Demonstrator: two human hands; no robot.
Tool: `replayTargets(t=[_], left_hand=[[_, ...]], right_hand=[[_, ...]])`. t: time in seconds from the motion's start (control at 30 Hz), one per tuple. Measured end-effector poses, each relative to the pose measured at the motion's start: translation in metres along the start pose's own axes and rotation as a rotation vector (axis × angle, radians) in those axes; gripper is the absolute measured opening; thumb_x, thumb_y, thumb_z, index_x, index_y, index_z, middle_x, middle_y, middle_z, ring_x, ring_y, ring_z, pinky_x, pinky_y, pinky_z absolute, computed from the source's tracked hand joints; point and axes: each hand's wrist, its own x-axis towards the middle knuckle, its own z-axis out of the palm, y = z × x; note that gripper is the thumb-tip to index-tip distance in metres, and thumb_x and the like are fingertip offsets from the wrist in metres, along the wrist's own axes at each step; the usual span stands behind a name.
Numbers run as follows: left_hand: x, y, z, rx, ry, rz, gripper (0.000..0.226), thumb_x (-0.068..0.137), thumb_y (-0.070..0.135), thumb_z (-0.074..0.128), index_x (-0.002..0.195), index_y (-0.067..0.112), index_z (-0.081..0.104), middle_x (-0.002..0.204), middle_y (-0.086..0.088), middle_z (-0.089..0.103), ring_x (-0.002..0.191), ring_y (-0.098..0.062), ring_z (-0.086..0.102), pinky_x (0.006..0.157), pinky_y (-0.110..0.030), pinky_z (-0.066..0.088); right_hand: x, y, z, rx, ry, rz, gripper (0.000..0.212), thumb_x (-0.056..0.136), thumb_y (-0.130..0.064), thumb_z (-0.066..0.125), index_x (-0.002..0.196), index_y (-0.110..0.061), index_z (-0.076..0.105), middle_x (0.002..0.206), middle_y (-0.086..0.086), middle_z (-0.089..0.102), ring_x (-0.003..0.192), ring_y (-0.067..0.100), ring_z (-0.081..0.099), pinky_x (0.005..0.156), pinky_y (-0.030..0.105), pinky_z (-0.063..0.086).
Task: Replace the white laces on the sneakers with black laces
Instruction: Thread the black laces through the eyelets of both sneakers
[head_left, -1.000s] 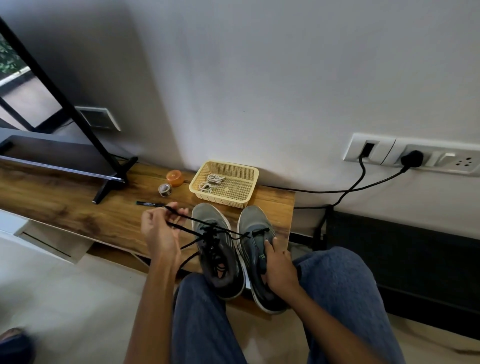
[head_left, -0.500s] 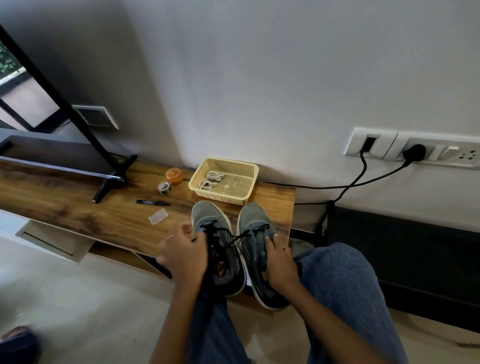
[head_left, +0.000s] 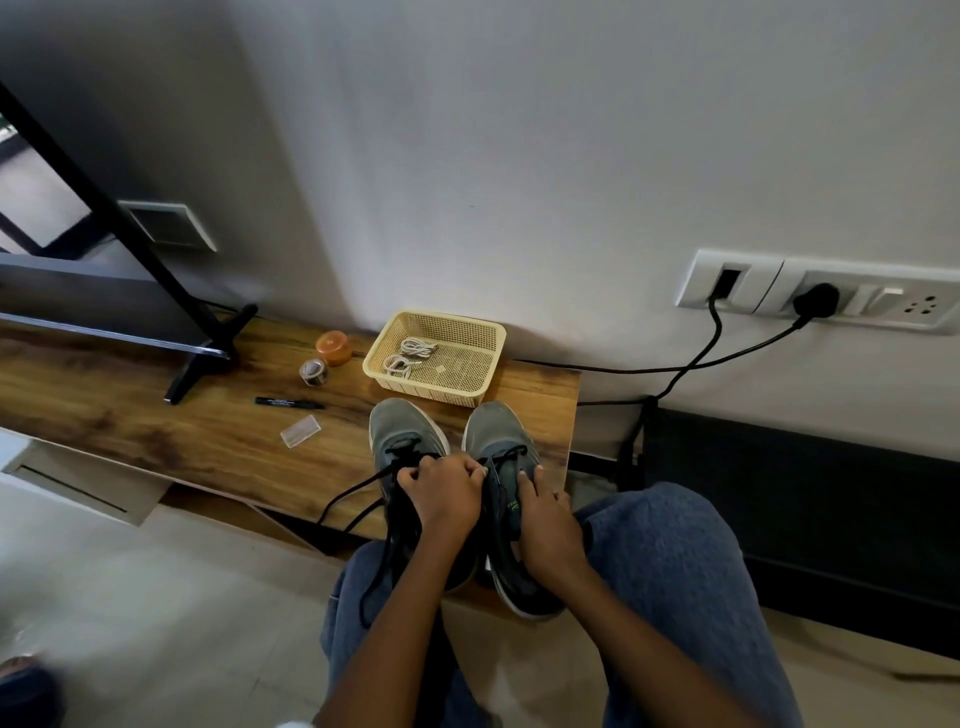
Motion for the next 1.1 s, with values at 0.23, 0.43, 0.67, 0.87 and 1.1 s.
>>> replayTargets(t=[0.23, 0.43, 0.67, 0.87, 1.1], left_hand=[[0.001, -0.012, -0.006, -0.162, 0.012, -0.079, 0.020, 0.093, 0.034, 0.052, 0.083, 0.028, 0.069, 0.086, 0.010, 0.067, 0.095, -0.011, 0.057, 0.096, -0.039, 0.022], [-0.007, -0.016, -0.012, -0.244, 0.039, -0.087, 0.016, 0.091, 0.030, 0.053, 0.077, 0.024, 0.058, 0.073, 0.009, 0.059, 0.084, -0.012, 0.055, 0.100, -0.038, 0.018], [-0.014, -0.017, -0.008, -0.224, 0.043, -0.044, 0.018, 0.091, 0.031, 0.053, 0.073, 0.027, 0.053, 0.074, 0.009, 0.060, 0.086, -0.012, 0.055, 0.105, -0.040, 0.013], [-0.034, -0.019, -0.005, 0.037, 0.091, 0.139, 0.023, 0.099, 0.035, 0.045, 0.109, 0.033, 0.065, 0.106, 0.011, 0.065, 0.117, -0.009, 0.048, 0.113, -0.042, 0.007], [-0.064, -0.032, 0.028, 0.146, 0.164, 0.335, 0.038, 0.083, 0.032, 0.044, 0.104, 0.019, 0.074, 0.093, 0.006, 0.074, 0.107, -0.020, 0.066, 0.101, -0.047, 0.023]], right_hand=[[-0.005, -0.005, -0.003, -0.047, -0.006, -0.004, 0.083, 0.090, -0.016, 0.061, 0.153, -0.019, 0.007, 0.160, 0.003, -0.002, 0.137, 0.035, 0.023, 0.103, 0.040, 0.041], [-0.005, -0.006, -0.006, -0.046, -0.022, 0.011, 0.084, 0.089, -0.013, 0.062, 0.153, -0.018, 0.008, 0.160, 0.003, -0.002, 0.137, 0.035, 0.023, 0.104, 0.039, 0.039], [-0.004, -0.006, -0.003, -0.041, -0.020, 0.009, 0.087, 0.088, -0.019, 0.064, 0.153, -0.018, 0.006, 0.161, 0.003, -0.003, 0.136, 0.035, 0.024, 0.103, 0.039, 0.040], [-0.001, -0.002, -0.006, 0.052, -0.026, -0.015, 0.075, 0.090, -0.016, 0.056, 0.152, -0.018, 0.014, 0.160, 0.003, 0.006, 0.137, 0.036, 0.024, 0.107, 0.047, 0.035], [0.006, -0.013, -0.035, 0.370, 0.257, 0.015, 0.036, 0.088, -0.017, 0.047, 0.123, -0.022, 0.054, 0.130, 0.000, 0.049, 0.126, 0.021, 0.037, 0.102, 0.041, 0.028]])
